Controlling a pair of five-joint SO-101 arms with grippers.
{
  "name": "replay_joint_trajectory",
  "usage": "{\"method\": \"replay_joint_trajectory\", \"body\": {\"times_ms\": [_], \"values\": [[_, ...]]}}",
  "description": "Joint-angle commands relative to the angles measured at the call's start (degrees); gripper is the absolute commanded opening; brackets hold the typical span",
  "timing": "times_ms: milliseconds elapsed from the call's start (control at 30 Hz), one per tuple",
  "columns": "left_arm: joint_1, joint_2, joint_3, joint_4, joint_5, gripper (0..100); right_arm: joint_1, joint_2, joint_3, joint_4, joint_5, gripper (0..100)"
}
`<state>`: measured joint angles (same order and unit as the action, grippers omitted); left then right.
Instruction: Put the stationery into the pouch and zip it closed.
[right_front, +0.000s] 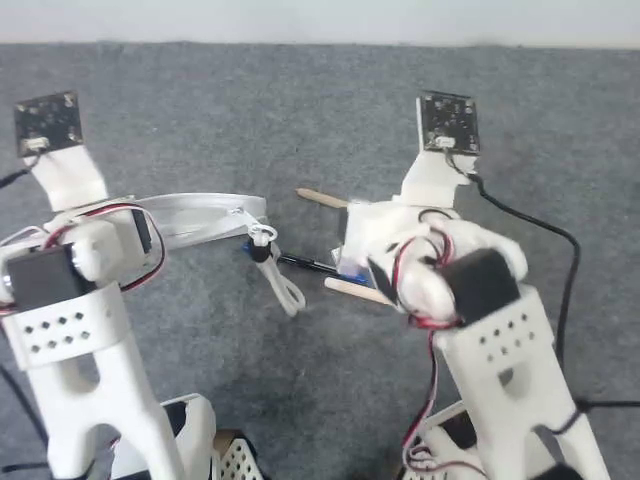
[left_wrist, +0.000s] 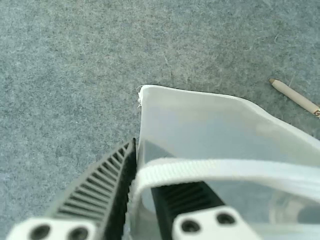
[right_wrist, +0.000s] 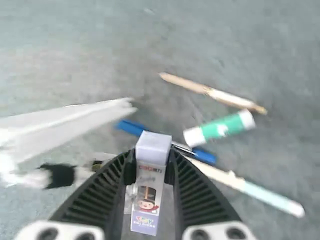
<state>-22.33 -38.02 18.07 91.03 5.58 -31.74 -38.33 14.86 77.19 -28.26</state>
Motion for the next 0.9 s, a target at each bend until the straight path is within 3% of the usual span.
{"method": "replay_joint_trajectory", "body": {"times_ms": [0,467,867], "values": [[-0.1,-0.2,-3.6,0.0,0.4,1,-2.7,-3.5,-3.8,-4.2,3.0,0.6],[0.0,-0.2,-3.6,0.0,0.6,1,-9.8,-3.6,-3.8,-17.6,8.4,0.6],[4.5,-0.1,-3.2,0.2,0.5,1,-16.0,-3.6,-3.8,-25.8,14.9,0.6]]}}
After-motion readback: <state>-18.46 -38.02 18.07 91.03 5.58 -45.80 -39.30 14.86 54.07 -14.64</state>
